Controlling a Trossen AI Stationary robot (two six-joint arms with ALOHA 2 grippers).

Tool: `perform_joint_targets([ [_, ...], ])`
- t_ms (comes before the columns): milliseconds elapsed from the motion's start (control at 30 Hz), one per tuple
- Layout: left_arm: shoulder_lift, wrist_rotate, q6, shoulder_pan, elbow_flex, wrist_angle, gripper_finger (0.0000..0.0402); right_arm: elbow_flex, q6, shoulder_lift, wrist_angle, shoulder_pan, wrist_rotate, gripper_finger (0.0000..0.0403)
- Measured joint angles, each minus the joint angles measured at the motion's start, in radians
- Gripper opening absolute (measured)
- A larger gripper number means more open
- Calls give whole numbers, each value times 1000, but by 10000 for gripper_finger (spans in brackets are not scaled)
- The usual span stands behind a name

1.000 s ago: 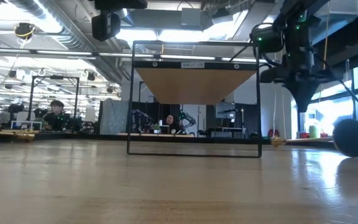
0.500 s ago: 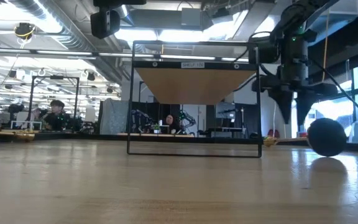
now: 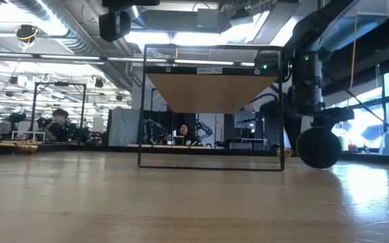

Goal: Pick & Place candle stick holders
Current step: Put the gold candle holder on the shelf

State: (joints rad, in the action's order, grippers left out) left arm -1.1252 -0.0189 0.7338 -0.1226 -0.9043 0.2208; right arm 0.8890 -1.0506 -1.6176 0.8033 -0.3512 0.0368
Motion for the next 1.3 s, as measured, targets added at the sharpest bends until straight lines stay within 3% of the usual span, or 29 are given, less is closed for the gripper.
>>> perform_joint_targets([
  [200, 12, -1, 1, 0, 0, 3, 6, 0, -16, -71, -10, 43, 19, 222],
  [667, 39, -17, 4, -10, 0, 9, 6, 0, -34, -69, 2, 53, 16, 199],
  [933, 39, -16, 4, -10, 0, 9, 6, -1, -29, -69, 125, 53, 23, 131],
  [1167, 39, -17, 4, -14, 0, 9, 6, -1, 3, -64, 167, 64, 18, 21],
  [1300, 39, -17, 4, -14, 0, 9, 6, 0, -5, -45, 186, 67, 19, 15],
])
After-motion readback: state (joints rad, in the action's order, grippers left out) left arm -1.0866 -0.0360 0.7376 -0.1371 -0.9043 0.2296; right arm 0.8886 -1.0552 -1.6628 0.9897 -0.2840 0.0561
